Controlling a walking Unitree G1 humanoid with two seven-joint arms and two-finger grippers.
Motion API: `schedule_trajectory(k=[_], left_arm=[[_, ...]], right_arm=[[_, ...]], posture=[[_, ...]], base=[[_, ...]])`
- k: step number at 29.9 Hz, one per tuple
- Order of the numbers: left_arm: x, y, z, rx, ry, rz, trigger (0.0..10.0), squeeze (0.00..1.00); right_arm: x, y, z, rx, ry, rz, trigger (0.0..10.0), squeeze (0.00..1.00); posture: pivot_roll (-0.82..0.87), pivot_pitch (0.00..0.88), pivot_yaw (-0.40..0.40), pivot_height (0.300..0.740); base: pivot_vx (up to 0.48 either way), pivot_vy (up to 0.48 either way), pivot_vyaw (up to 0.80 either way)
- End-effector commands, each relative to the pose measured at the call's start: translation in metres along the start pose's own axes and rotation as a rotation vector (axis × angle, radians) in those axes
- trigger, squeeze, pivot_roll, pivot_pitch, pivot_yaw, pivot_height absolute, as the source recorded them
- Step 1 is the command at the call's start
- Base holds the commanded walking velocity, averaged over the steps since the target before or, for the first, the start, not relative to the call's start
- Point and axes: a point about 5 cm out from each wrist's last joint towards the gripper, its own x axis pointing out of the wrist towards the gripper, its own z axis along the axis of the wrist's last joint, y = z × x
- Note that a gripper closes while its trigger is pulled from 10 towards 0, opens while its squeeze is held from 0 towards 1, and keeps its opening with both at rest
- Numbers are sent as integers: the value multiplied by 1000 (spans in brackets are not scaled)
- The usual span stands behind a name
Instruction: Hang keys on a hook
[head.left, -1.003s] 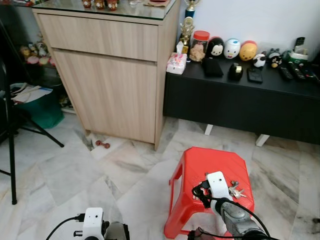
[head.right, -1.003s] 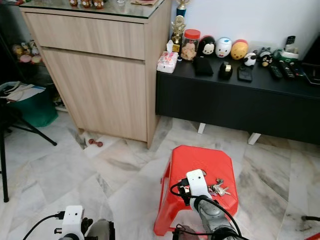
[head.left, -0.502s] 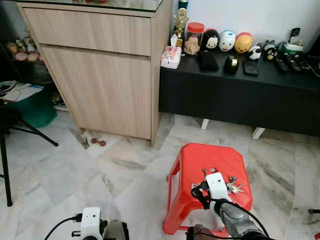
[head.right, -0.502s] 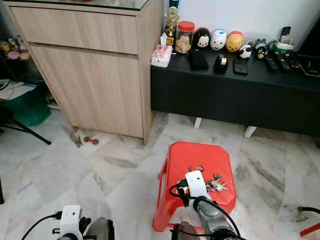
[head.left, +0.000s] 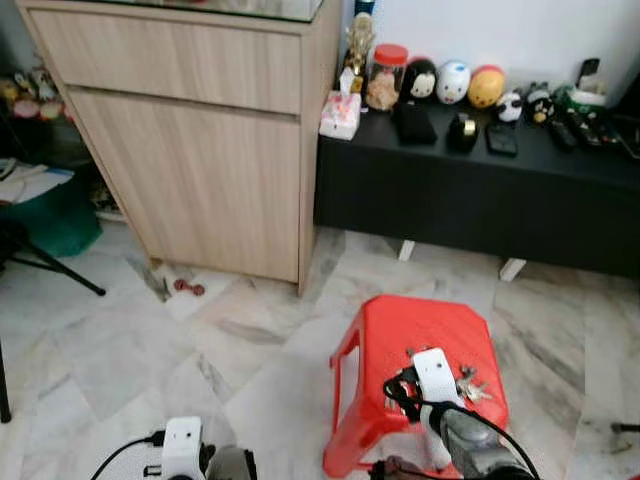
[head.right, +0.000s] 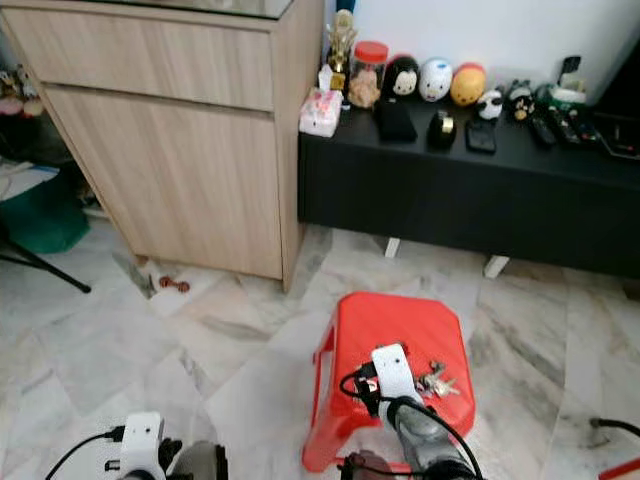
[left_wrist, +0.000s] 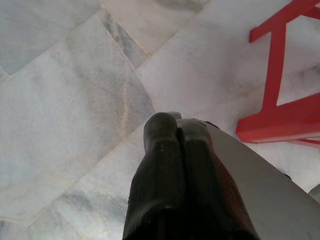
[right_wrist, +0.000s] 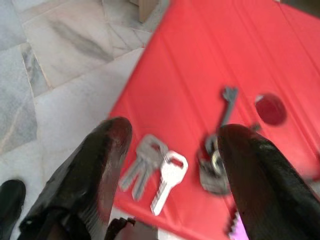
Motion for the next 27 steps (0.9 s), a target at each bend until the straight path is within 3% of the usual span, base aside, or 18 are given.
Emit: schedule_trajectory(k=[1, 13, 27], left_arm=[[-10, -7, -34, 18, 143, -31, 10000, 0], [-13, -7, -39, 15, 150, -40, 10000, 0], [-21, -4, -53, 22, 167, -42, 10000, 0]], right_arm=[[-1, 0, -4, 2, 21, 0, 10000, 0], [-2, 1, -13, -31, 73, 12, 10000, 0], [-1, -9, -5, -24, 70, -39, 10000, 0]], posture=[[97, 111, -91, 621], [100, 127, -91, 621], [110, 178, -85, 621]], base=[[0, 0, 0], [0, 0, 0], [0, 0, 0]])
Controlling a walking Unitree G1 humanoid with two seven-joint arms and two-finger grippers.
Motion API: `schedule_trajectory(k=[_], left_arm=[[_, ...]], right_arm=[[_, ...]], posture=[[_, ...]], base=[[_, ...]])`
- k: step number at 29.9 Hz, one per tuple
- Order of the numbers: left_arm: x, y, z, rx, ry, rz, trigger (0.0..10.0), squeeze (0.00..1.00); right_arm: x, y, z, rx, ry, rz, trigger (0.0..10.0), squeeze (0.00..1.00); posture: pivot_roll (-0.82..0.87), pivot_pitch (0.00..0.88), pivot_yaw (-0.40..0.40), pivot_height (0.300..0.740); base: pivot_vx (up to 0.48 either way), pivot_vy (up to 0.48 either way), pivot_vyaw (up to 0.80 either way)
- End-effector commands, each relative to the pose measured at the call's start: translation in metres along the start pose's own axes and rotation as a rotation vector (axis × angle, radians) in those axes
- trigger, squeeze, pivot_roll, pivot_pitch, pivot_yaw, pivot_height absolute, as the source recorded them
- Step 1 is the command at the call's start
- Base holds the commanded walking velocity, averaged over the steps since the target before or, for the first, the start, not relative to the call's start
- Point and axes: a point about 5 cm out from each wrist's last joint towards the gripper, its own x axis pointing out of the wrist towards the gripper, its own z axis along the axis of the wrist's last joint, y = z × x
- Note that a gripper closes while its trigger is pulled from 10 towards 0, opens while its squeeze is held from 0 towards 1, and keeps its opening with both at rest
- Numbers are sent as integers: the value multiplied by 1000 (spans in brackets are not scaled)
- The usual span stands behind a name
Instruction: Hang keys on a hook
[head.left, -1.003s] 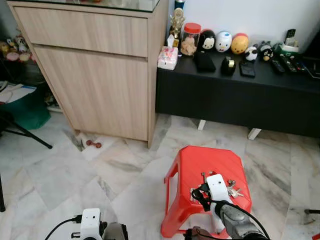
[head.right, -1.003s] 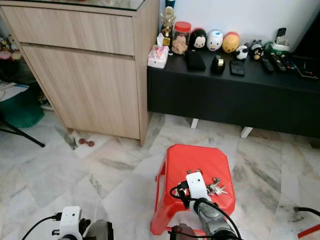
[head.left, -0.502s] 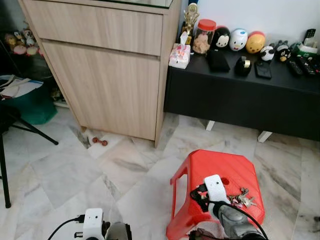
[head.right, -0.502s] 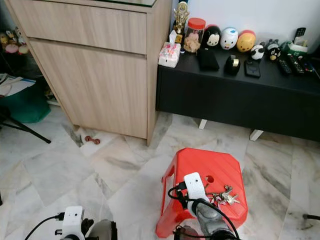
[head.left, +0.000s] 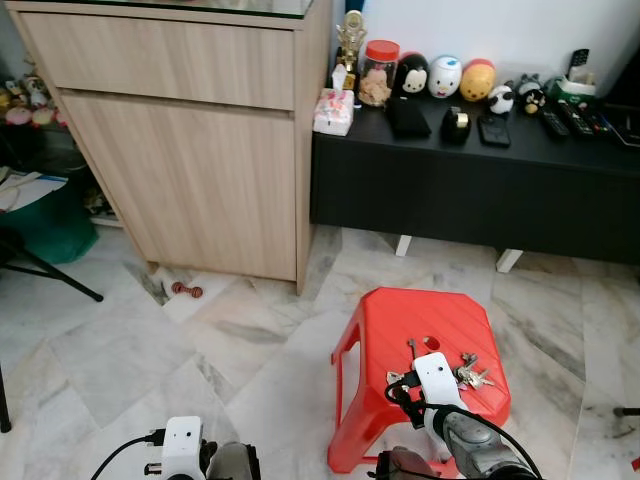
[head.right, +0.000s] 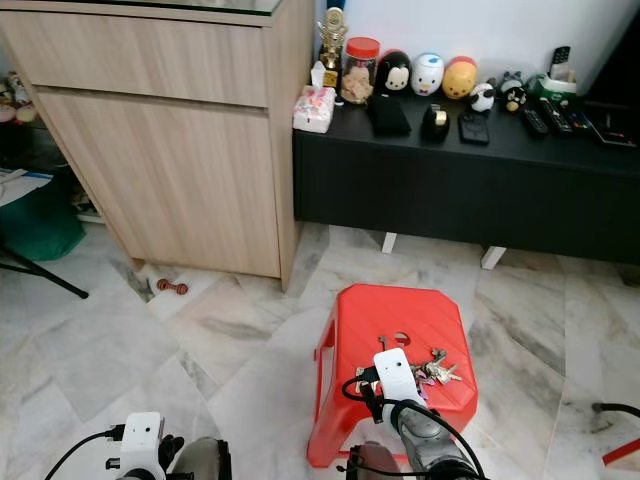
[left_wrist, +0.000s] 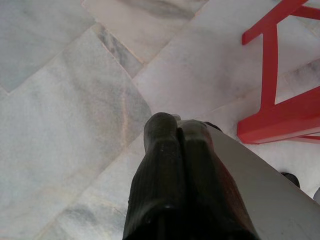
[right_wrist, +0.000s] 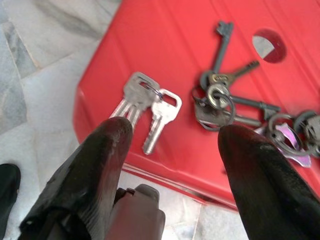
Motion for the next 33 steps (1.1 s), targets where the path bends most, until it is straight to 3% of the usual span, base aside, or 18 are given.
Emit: schedule_trajectory(k=[1, 17, 25, 33], left_arm=[[-21, -6, -54, 16, 211, -27, 10000, 0], [-30, -1, -61, 28, 188, -32, 10000, 0], [-34, -2, -65, 26, 182, -36, 10000, 0], [-42, 0, -74, 26, 188, -33, 10000, 0]], right_arm=[[0, -4, 2, 1, 6, -11, 10000, 0], [4, -5, 34, -44, -102, 39, 10000, 0], [4, -6, 38, -66, -115, 44, 10000, 0], [5, 10, 48, -150, -176, 149, 10000, 0]], posture=[[110, 178, -85, 621], [127, 266, -83, 621], [130, 285, -83, 621], [139, 317, -84, 621]], base=[[0, 0, 0], [0, 0, 0], [0, 0, 0], [0, 0, 0]])
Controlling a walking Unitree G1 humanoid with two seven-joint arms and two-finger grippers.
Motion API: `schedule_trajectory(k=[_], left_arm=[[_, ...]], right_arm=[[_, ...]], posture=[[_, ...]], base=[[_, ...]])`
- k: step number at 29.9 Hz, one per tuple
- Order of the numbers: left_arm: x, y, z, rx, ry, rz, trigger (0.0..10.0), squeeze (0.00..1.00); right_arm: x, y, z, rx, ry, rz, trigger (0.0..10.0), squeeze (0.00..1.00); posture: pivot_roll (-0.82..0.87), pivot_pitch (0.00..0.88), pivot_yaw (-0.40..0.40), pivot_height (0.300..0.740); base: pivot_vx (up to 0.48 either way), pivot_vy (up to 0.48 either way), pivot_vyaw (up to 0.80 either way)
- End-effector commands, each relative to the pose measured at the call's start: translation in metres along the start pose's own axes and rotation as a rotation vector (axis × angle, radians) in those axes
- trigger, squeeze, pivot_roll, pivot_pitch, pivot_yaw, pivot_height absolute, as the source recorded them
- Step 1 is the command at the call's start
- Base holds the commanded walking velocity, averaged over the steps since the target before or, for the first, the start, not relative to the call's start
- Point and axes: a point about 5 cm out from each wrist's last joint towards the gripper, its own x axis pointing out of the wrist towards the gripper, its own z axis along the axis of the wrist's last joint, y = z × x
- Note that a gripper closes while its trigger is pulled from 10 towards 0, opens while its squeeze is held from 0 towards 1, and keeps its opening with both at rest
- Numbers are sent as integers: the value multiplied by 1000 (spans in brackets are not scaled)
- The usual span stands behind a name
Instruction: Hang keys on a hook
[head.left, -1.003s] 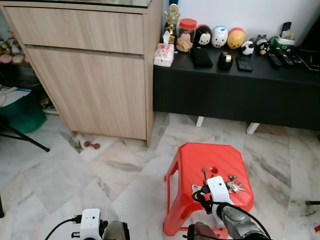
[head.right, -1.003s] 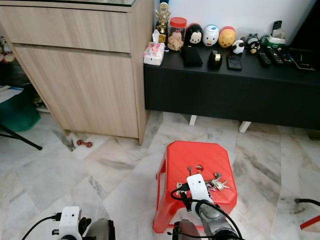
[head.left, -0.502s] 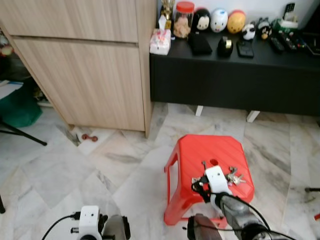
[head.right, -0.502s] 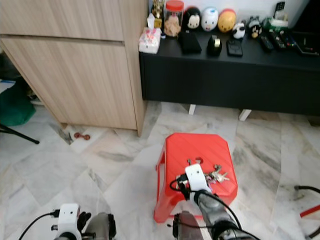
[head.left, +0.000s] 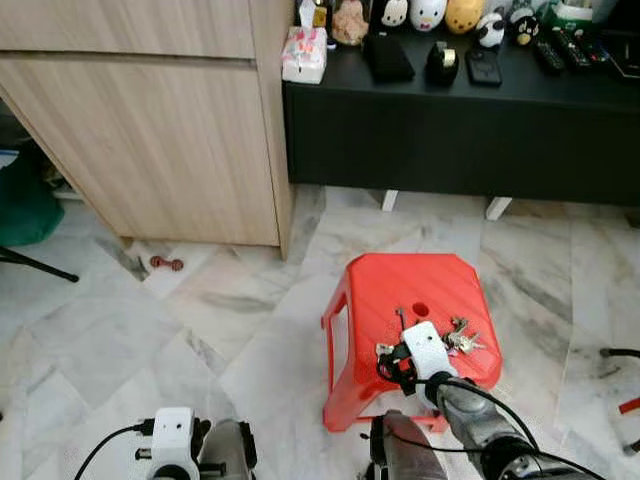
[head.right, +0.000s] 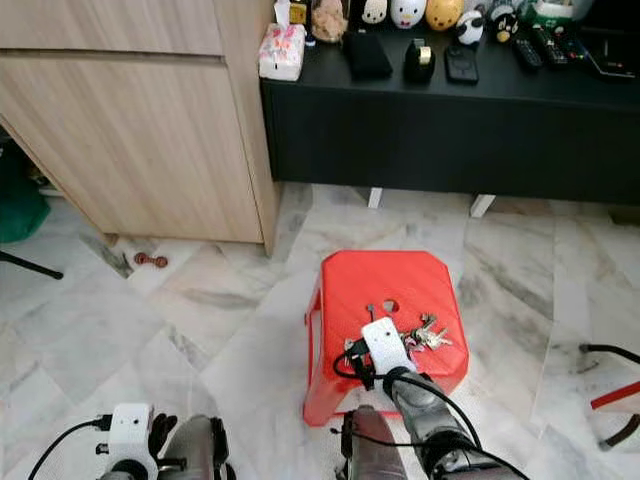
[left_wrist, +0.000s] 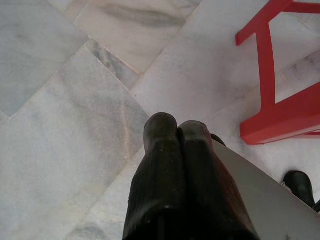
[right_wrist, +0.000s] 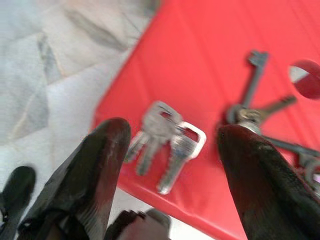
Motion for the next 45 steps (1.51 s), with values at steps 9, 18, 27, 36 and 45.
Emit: schedule_trajectory(k=[9, 18, 27, 36, 45], left_arm=[[-56, -9, -87, -7, 348, -32, 10000, 0], [-60, -11, -88, -12, 331, -36, 10000, 0], [-66, -8, -90, -16, 326, -21, 10000, 0], [-70, -8, -91, -21, 320, -20, 10000, 0], [-72, -8, -91, -18, 314, -22, 10000, 0]], right_arm=[[1, -2, 6, -87, 6, 15, 10000, 0], [5, 0, 15, -90, -6, 16, 10000, 0], [7, 6, 17, -108, -11, 47, 0, 0], [7, 5, 16, -115, -4, 28, 10000, 0], [7, 2, 19, -102, -10, 0, 10000, 0]], posture=[[140, 343, -85, 621], [153, 362, -83, 621], [169, 377, -81, 621], [174, 384, -78, 621], [182, 391, -72, 621]], base=[[0, 0, 0], [0, 0, 0], [0, 0, 0], [0, 0, 0], [0, 0, 0]])
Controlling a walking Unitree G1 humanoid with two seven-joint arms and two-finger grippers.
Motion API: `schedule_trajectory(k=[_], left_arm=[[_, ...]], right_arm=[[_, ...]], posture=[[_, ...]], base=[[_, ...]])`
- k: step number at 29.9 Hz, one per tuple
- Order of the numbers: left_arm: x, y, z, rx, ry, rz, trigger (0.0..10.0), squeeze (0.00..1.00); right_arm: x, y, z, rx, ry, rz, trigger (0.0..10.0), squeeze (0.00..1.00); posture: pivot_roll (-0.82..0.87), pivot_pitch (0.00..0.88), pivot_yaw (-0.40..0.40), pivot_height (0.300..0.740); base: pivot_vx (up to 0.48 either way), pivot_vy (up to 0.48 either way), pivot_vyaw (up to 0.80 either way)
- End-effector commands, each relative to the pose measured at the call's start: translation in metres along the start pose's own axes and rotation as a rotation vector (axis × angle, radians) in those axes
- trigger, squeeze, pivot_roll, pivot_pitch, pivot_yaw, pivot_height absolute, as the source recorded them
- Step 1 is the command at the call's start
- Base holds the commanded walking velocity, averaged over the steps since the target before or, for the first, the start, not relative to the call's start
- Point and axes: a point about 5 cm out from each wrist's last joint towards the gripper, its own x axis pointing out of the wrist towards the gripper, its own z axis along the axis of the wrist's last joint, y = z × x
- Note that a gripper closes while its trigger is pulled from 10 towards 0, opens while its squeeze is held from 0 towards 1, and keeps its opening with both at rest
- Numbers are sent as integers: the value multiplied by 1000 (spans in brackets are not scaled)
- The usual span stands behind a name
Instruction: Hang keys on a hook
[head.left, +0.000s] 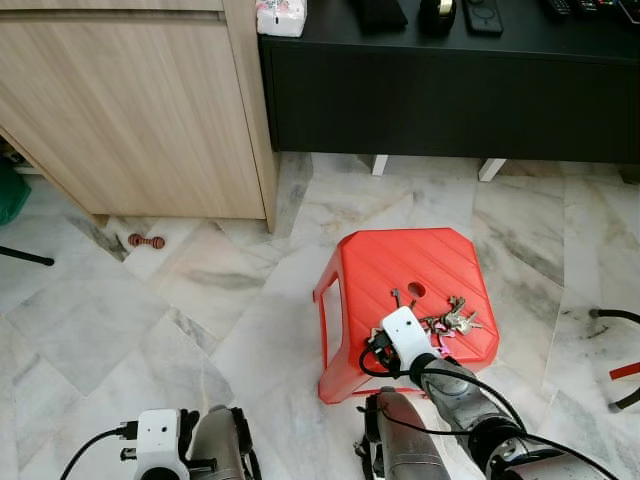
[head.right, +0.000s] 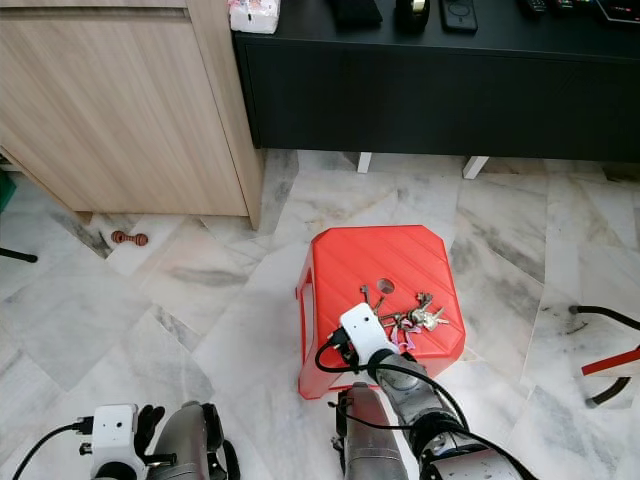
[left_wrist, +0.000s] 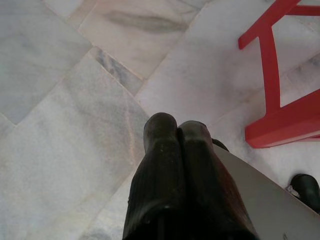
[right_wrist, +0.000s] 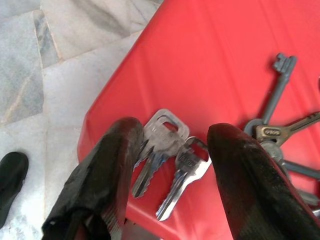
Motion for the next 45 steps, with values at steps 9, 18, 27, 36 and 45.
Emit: schedule_trajectory(k=[9, 18, 27, 36, 45], left_arm=[[-72, -12, -93, -3, 443, -61, 10000, 0], [-70, -15, -90, -4, 430, -68, 10000, 0], [-67, -15, -89, 0, 431, -69, 10000, 0], [-54, -16, -84, 16, 434, -69, 10000, 0], [-23, -14, -67, 34, 426, -57, 10000, 0]], right_arm=[[-2, 3, -11, 26, 42, -6, 0, 0], [-3, 8, -16, 26, 54, 11, 0, 0], [-2, 9, -15, 27, 54, 15, 0, 0], [1, 6, -3, 57, 6, -10, 0, 0], [4, -4, 23, 158, -125, -68, 0, 0]], posture=[[186, 395, -70, 621], [189, 400, -70, 621], [188, 388, -69, 621], [184, 331, -78, 621], [167, 204, -89, 621]], base=[[0, 0, 0], [0, 0, 0], [0, 0, 0], [0, 0, 0], [0, 0, 0]])
